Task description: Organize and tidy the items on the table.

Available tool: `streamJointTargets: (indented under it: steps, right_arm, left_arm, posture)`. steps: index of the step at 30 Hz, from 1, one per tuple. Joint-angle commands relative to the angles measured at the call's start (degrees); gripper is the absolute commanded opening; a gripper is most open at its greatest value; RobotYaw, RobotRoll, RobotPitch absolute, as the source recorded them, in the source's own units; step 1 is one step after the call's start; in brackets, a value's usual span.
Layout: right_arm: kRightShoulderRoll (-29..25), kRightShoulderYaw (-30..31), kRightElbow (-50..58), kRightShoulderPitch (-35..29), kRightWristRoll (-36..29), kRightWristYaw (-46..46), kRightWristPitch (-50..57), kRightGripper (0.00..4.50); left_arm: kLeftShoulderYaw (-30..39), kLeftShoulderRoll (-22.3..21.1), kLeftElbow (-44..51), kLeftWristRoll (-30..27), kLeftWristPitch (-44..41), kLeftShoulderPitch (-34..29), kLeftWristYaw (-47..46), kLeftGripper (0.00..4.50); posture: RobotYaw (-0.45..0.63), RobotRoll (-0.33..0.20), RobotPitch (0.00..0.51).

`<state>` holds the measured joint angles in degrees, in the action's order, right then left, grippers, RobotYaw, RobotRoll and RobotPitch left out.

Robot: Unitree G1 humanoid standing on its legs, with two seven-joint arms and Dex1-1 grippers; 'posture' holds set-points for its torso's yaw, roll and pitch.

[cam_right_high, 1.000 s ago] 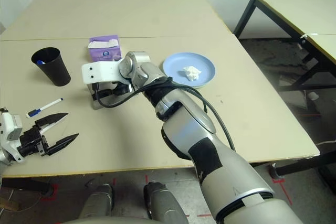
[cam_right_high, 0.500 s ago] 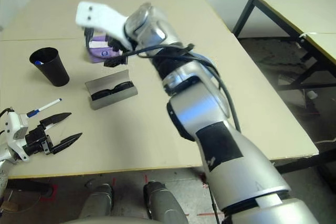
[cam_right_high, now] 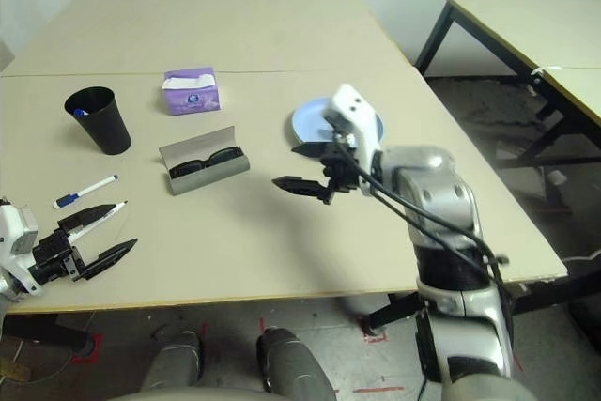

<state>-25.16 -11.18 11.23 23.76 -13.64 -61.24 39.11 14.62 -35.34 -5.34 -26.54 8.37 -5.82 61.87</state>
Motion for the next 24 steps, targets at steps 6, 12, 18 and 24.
streamJointTargets:
  steps: [6,12,18,24]
  right_arm:
    - [0.94,-1.99,-5.22,-10.71,-7.25,-4.78,-28.15,4.46]
    - [-0.99,-0.63,-13.04,-15.96,-11.55,-15.46,-40.79,4.46]
    - [-4.58,0.26,-28.77,-16.62,-10.83,-23.25,-50.48,4.46]
    - [-3.46,-3.14,-37.11,-13.87,-12.07,-16.7,-52.83,4.46]
  left_arm:
    - [0.0,-0.34,1.77,-0.15,-1.93,-0.38,-1.16,4.5]
    - [0.06,-0.2,1.87,-0.22,-1.98,-0.8,-1.28,4.5]
    - [0.8,-0.45,2.34,-0.3,-1.84,-1.16,-1.75,4.5]
    - [2.76,-0.27,5.25,-0.6,-5.2,-1.33,-6.91,4.5]
  posture:
    - [-0.03,0.0,0.143]
    - [-0.02,0.0,0.142]
    - [0.01,0.0,0.137]
    - [0.01,0.0,0.131]
